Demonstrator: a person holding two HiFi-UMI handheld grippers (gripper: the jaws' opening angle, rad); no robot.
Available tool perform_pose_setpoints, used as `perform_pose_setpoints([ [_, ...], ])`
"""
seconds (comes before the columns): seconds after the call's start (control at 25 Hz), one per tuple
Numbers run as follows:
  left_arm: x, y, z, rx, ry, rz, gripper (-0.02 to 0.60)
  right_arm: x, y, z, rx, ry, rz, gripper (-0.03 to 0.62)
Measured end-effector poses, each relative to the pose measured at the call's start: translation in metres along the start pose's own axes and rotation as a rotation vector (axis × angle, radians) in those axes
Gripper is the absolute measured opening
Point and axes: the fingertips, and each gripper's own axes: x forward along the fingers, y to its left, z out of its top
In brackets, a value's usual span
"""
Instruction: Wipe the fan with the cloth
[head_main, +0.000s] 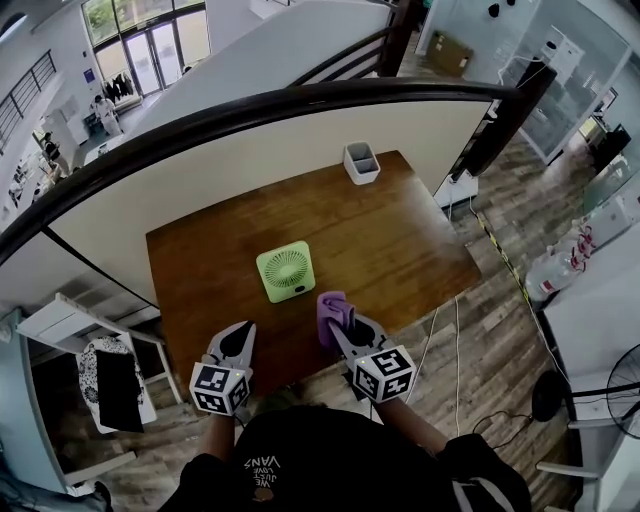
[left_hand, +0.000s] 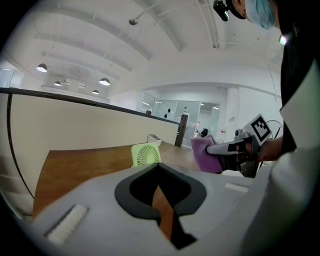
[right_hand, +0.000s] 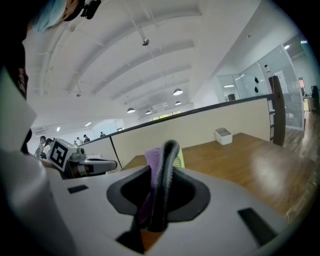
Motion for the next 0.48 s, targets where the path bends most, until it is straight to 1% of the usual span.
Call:
perform_pose_setpoints([
  [0.16,0.020,0.017,-0.001,0.021,0.017,-0.022,0.012,0.021,-0.002,0.000,-0.020,0.025,0.000,0.092],
  [0.32,0.037,0.032,-0.004,0.004,0.043,-0.033,0.012,0.040,-0.005,0.003,-0.042,0.043,0.000,0.092],
  [0.48,0.056,0.039,-0.012,-0.017,0.065,-0.071,0.025,0.058,-0.008,0.008,-0.079,0.052,-0.002,0.092],
])
